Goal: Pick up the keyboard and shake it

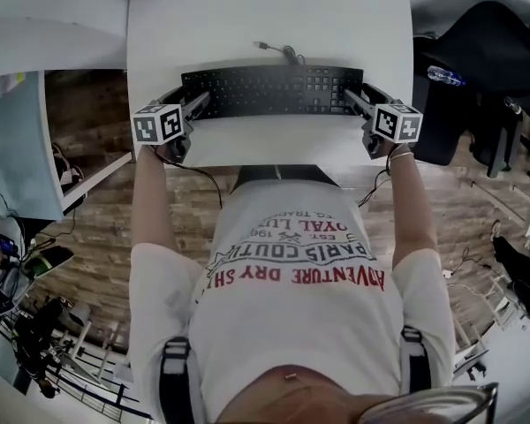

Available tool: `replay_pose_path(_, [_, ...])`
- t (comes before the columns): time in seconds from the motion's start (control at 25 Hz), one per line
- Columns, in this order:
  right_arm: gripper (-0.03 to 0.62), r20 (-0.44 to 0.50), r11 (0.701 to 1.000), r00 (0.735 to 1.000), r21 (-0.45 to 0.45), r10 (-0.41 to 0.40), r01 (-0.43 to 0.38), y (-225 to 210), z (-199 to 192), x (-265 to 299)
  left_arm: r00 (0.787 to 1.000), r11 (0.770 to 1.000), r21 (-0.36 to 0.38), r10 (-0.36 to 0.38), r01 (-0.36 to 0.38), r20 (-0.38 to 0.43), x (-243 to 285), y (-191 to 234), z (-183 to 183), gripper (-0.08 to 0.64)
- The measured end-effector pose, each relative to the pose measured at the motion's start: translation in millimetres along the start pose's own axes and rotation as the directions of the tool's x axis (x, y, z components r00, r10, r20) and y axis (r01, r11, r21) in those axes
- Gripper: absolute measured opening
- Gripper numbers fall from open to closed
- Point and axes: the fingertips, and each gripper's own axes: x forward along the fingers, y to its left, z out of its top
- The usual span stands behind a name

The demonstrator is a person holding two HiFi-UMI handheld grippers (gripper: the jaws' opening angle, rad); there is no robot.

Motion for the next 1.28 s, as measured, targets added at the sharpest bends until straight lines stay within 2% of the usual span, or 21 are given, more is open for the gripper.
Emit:
replay_pose_path(0.2, [0.273,-0.063,0.998,0.996,-0.005,0.062,-0.063,7.2,-3.1,9.0,1.000,1.000,0.009,-0.004,0.004,-0.028,2.3,-3.0,3.1,0.314])
replay_pose_path(0.52, [0.273,-0.112,0.999,0.993,-0.004,0.049,-0.049,7.4,-5.2,12.6,1.000,1.000,-0.019,0.017,-0.017,-0.005,3.8,-1.5,3.8,0.313])
replay_pose_path(0.72, [0.272,-0.152,1.000,0.988,-0.017,0.020,-0.023,2.2,-5.8,10.6,0.999,0.998,-0.052,-0.017,0.018,0.029,4.1,-3.8,5.9,0.305])
replay_pose_path(1.0, [0.265,-0.077,0.994,0.997,-0.106,0.003,-0.012,17.4,12.9,-4.2,0.998,0.999,-0.008,-0.042,0.042,0.041,-11.5,-9.5,8.5,0.276])
replay_pose_path(1.28, [0.264,0.045,0.984,0.999,-0.176,-0.019,0.027,26.5,58.3,-36.4,0.983,0.993,0.111,-0.061,0.042,0.176,-28.7,-33.6,57.9,0.276])
